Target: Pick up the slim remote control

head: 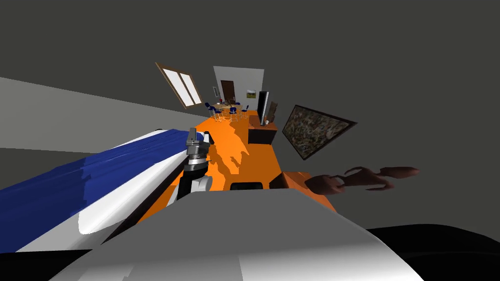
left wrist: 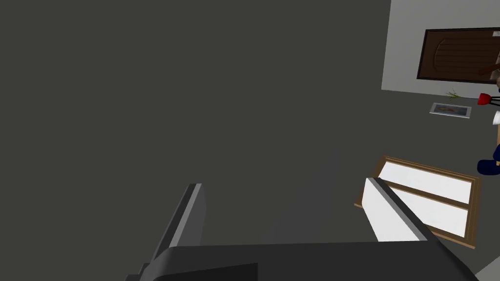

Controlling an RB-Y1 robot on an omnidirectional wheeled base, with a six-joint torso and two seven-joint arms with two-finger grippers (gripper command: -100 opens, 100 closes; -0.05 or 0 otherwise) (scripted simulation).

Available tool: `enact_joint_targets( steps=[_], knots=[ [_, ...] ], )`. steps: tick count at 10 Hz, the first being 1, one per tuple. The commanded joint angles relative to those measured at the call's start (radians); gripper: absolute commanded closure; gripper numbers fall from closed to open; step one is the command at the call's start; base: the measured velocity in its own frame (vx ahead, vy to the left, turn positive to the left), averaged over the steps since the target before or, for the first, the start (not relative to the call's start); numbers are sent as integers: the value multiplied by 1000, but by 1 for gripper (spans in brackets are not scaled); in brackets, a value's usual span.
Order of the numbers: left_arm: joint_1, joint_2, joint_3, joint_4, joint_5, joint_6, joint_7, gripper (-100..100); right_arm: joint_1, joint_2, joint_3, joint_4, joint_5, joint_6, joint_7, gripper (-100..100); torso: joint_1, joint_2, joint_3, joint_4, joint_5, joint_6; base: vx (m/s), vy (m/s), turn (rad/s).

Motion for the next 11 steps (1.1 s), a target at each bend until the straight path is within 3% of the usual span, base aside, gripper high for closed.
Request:
enact_joint_targets(
  steps=[1,3,4,5,6,7,9,10,11],
  knots=[
    [0,0,0,0,0,0,0,0,-7,19,-50,50,-24,-21,50,-100,0,0,0,0,0,0,-10,2,13],
    [0,0,0,0,0,0,0,0,-7,19,-63,65,-24,-21,92,-100,-3,-2,-1,0,-1,0,5,4,-26],
    [0,0,0,0,0,0,0,0,34,63,-114,107,-57,-28,138,-100,-3,-3,-1,0,-1,0,-16,9,342],
    [0,0,0,0,0,0,0,0,34,63,-139,107,-57,-28,154,-100,-3,-1,-1,0,-1,-1,-27,3,253],
    [0,0,0,0,0,0,0,0,34,63,-139,107,-57,-28,161,-100,-4,-1,0,0,-1,0,-14,-1,18],
    [0,0,0,0,0,0,0,0,76,106,-183,149,-91,-36,199,-100,-4,-1,-1,0,-1,0,-23,14,380],
    [0,0,0,0,0,0,0,0,76,106,-215,149,-91,-36,204,-100,-4,-1,0,0,-1,0,-16,2,96],
    [0,0,0,0,0,0,0,0,76,106,-215,149,-91,-36,229,-100,-4,-1,-1,0,-1,1,-3,1,-47],
    [0,0,0,0,0,0,0,0,117,149,-259,190,-124,-43,258,-100,-4,-2,-1,0,-1,0,-19,16,376]
  ],
)
